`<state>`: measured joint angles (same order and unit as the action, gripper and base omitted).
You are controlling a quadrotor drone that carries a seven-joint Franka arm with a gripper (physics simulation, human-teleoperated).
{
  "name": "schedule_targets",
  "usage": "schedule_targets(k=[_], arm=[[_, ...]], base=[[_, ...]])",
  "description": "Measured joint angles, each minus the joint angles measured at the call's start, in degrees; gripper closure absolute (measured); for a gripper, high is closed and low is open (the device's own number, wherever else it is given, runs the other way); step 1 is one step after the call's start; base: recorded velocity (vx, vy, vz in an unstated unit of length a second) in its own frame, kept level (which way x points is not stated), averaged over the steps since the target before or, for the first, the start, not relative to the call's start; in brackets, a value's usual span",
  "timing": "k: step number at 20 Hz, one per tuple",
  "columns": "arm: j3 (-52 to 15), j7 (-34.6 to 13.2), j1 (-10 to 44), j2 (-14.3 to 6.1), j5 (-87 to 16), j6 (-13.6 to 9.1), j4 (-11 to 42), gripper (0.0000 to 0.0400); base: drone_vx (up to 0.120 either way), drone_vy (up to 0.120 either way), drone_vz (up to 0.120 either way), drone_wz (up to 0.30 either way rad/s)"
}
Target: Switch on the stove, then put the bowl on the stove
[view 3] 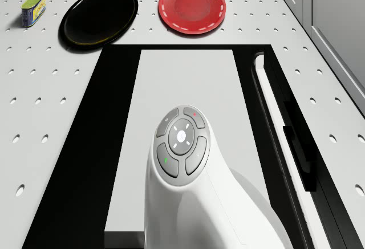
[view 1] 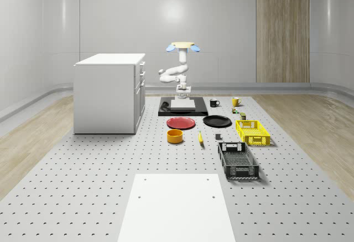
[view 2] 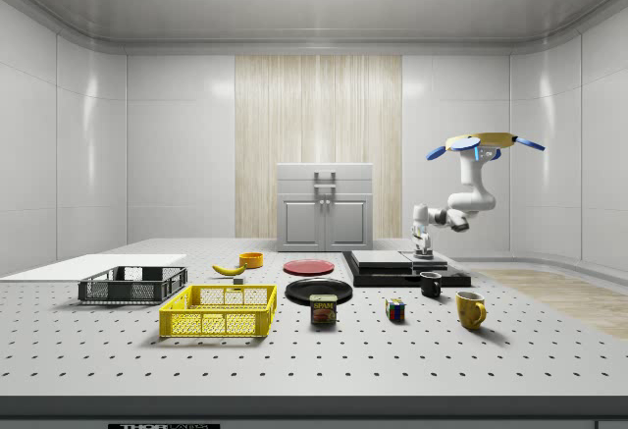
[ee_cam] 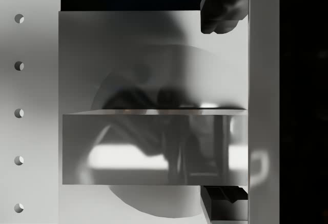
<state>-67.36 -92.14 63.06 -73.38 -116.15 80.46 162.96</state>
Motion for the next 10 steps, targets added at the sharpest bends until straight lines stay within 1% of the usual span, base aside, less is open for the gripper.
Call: schedule_targets(k=[10], arm=[[-0.85, -1.26, 2.62, -0.65, 0.78, 1.01, -1.40, 0.0000]], base=[[0.000, 0.000, 0.000, 0.000]])
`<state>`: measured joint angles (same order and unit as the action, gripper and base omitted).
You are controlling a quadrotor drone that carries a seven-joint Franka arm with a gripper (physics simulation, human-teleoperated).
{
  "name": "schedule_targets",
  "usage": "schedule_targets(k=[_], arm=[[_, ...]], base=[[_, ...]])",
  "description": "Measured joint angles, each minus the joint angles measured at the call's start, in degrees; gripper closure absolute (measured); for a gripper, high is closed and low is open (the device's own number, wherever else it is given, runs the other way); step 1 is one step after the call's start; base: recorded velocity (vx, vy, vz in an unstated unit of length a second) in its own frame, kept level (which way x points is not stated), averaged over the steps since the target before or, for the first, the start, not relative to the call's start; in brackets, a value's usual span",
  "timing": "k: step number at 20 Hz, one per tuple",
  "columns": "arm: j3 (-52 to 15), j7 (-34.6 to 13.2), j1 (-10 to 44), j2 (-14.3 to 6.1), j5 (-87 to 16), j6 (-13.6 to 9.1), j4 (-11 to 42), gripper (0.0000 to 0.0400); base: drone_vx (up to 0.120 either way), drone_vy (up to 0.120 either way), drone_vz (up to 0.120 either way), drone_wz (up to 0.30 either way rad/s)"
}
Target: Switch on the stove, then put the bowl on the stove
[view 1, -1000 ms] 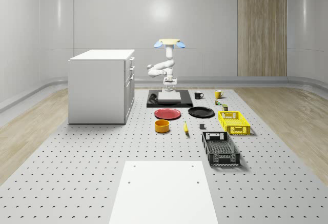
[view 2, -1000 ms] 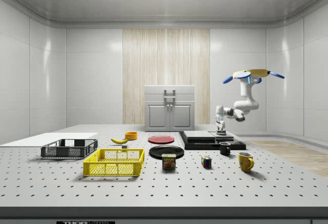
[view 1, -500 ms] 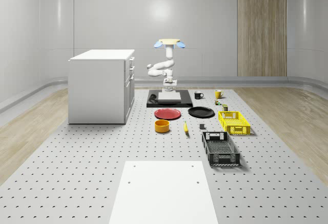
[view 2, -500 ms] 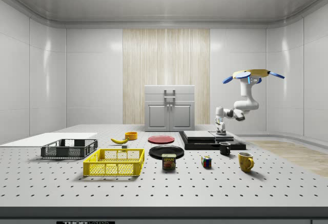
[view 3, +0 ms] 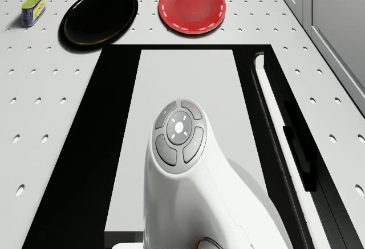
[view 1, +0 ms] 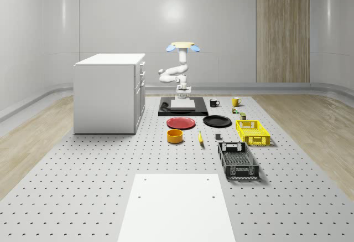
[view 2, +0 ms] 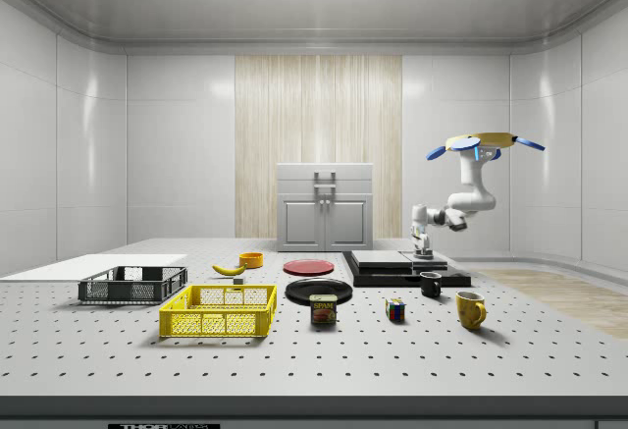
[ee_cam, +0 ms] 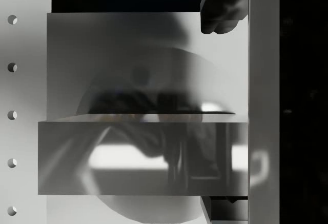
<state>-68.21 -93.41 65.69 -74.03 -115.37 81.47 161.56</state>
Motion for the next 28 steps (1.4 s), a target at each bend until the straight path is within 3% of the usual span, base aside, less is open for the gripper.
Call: schedule_targets(k=[2, 4, 24, 28], arm=[[-0.08, -0.44, 0.52, -0.15, 0.10, 0.15, -0.09, 0.0000], [0.18, 2.79, -0.28, 0.63, -0.28, -0.12, -0.43, 0.0000], [-0.37, -4.01, 4.46, -0.67, 0.49, 0.71, -0.41, 0.0000], [-0.48, -4.55, 5.03, -1.01, 0.69, 1.03, -0.47, 0.0000]], base=[[0.000, 0.000, 0.000, 0.000], [0.000, 0.000, 0.000, 0.000], [0.000, 0.000, 0.000, 0.000], [0.100, 0.000, 0.000, 0.000]])
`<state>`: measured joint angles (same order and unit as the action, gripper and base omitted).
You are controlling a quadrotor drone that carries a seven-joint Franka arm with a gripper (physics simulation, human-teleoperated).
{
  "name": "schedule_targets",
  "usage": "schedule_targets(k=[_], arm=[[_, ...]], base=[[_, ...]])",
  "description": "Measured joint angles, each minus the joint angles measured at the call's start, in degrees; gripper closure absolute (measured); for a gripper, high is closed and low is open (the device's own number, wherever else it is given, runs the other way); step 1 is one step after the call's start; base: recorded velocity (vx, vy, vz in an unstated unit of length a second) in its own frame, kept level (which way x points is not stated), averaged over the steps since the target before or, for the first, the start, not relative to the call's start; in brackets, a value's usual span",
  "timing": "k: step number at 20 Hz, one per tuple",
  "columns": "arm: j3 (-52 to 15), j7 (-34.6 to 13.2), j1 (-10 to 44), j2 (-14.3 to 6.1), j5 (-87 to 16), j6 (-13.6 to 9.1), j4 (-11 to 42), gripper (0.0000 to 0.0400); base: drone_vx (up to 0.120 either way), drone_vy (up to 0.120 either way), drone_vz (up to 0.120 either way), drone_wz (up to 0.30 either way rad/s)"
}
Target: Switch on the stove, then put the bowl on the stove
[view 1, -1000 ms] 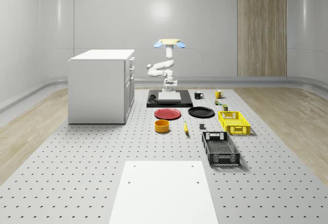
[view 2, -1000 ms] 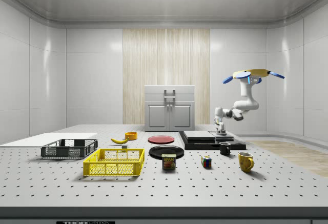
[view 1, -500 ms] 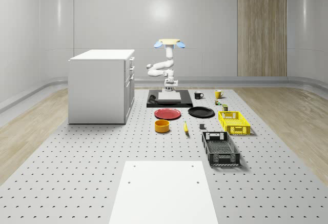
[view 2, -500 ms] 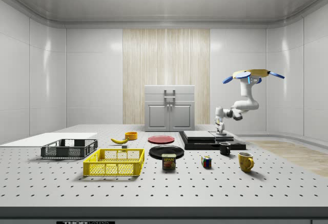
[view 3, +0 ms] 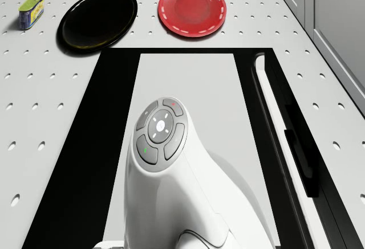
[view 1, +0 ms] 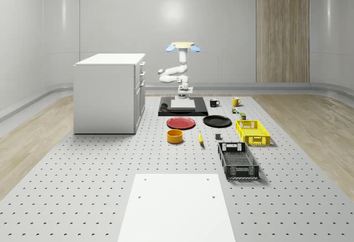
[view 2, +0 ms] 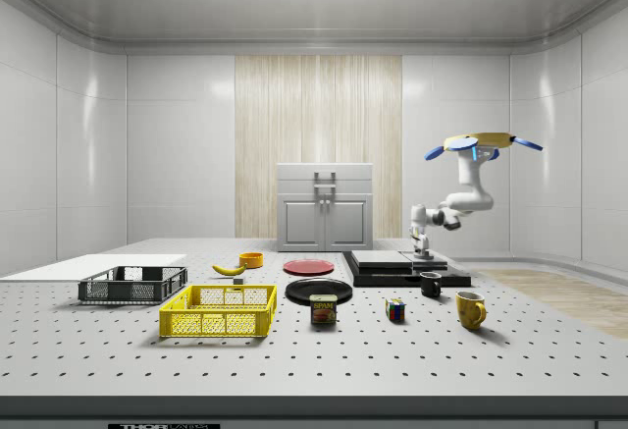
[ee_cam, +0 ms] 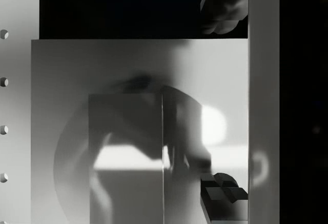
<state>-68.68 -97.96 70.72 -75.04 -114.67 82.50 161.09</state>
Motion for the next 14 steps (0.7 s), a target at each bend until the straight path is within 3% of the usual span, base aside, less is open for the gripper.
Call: schedule_targets(k=[5, 10, 14], arm=[[-0.13, -0.37, 0.41, -0.50, 0.27, 0.46, -0.06, 0.0000], [-0.25, -0.62, 0.68, -1.02, 0.54, 0.94, -0.10, 0.0000], [-0.34, -0.78, 0.87, -1.42, 0.74, 1.31, -0.14, 0.0000]], base=[[0.120, 0.000, 0.000, 0.000], [0.120, -0.112, 0.000, 0.000], [0.120, 0.000, 0.000, 0.000]])
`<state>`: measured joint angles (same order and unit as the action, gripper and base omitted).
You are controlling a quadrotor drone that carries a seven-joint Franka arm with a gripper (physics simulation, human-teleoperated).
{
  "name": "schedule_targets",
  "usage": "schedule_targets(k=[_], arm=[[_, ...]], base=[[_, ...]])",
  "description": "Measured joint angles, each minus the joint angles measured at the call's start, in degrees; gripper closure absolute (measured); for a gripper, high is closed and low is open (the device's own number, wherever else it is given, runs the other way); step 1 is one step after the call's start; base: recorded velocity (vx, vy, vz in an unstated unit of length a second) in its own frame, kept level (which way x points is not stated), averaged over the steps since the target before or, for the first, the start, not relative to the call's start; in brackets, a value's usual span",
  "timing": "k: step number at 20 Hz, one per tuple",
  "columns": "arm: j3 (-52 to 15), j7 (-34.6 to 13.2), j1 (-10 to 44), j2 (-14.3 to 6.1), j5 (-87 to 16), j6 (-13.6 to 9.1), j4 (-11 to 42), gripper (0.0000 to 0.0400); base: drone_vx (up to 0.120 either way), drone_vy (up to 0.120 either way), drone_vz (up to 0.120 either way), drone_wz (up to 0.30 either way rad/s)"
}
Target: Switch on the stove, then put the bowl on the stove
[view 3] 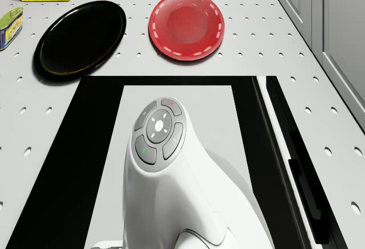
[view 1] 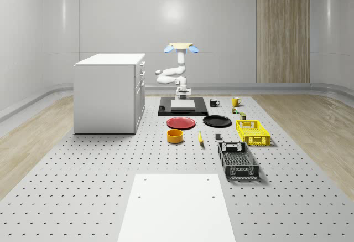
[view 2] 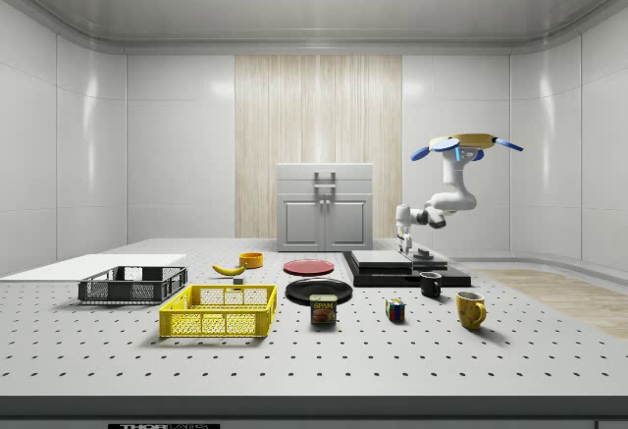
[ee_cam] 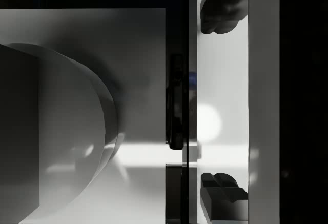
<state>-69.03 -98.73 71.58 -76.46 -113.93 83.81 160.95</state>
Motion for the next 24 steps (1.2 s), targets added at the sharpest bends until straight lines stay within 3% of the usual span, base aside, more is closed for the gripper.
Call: schedule_targets(k=[24], arm=[[-0.44, -0.74, 0.89, -2.14, 1.06, 1.97, -0.17, 0.0000]], base=[[0.120, 0.000, 0.000, 0.000]])
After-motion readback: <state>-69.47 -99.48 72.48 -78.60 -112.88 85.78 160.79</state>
